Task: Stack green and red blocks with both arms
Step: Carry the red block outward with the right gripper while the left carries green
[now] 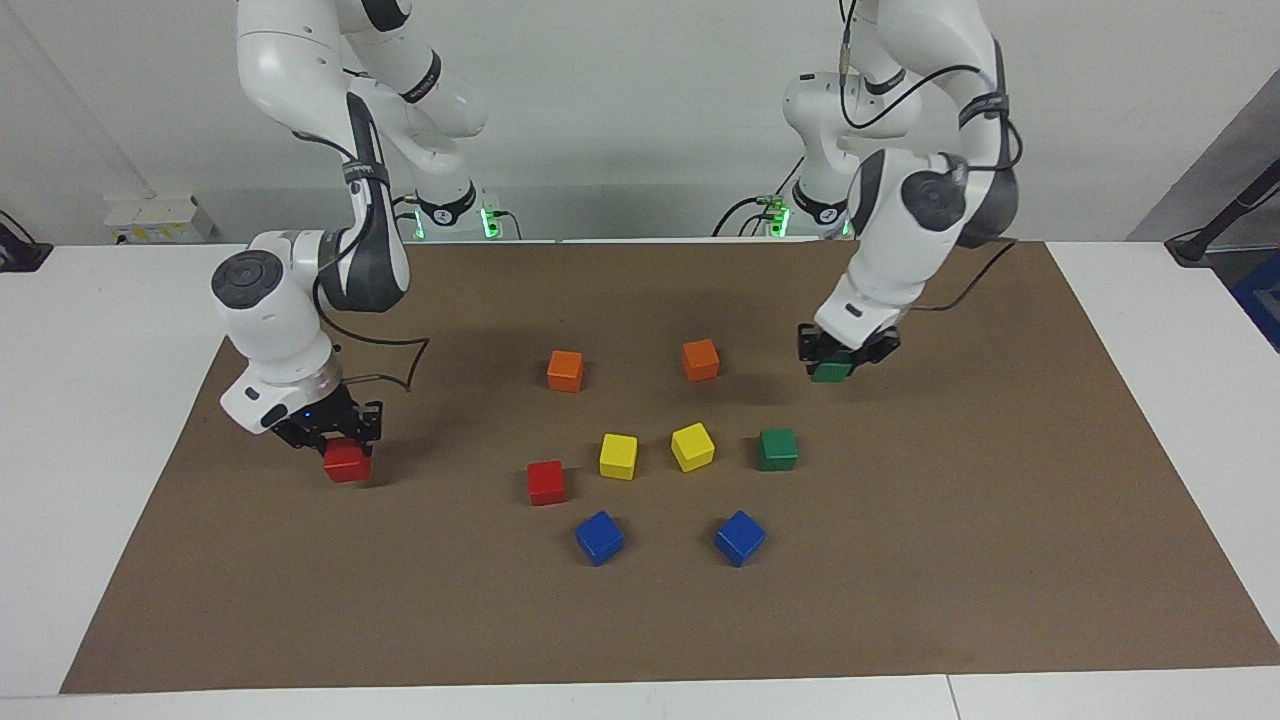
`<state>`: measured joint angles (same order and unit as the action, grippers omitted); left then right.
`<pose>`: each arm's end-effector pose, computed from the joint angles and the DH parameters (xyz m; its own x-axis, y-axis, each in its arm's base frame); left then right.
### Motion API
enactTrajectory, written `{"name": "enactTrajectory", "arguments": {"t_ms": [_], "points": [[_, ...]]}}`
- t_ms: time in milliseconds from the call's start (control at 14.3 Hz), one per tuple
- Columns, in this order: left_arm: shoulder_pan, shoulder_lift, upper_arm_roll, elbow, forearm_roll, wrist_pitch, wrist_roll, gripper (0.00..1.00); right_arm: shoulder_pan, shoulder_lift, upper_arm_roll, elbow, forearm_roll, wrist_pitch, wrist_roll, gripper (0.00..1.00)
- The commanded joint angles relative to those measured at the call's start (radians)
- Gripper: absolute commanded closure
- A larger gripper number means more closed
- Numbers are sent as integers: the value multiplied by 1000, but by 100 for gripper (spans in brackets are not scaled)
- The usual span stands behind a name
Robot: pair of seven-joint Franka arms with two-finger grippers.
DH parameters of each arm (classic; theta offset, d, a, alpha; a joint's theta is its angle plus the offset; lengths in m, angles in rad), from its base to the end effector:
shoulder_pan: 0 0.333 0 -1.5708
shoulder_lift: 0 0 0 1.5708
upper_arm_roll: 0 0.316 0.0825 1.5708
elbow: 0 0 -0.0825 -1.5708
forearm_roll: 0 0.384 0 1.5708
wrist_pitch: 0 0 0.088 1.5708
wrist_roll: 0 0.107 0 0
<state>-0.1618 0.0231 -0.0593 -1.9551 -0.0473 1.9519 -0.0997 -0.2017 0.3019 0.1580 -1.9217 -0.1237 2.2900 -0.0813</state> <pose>0.5459 -0.1257 0.4614 0.9941 -0.1036 -0.0310 -0.1023 -0.9939 0.0419 0.6219 -0.0349 0.3437 0.9920 0.1086 0.0652 0.1049 -0.9928 0.0572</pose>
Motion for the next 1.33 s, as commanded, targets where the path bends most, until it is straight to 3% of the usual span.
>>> {"name": "enactTrajectory", "arguments": {"t_ms": [0,210,420,700,1121,1191,1261], "points": [[160,-106,-7,-13,10,-86,165,100,-10,12,8,-8,32,20,-8,100],[310,-127,-5,-45,10,-71,377,100,-12,17,8,-11,33,20,-8,100],[406,-117,-4,-134,10,51,486,100,-13,28,8,-13,35,20,-5,100],[427,-45,-4,-304,10,350,500,100,-13,39,8,-22,35,37,-5,100],[427,84,-4,-300,10,420,477,100,-13,40,8,-33,35,51,-3,100],[427,95,-4,-298,10,420,463,100,-13,40,8,-33,35,51,-2,97],[426,101,-4,-300,10,418,428,100,-13,40,8,-33,35,51,3,67]]}}
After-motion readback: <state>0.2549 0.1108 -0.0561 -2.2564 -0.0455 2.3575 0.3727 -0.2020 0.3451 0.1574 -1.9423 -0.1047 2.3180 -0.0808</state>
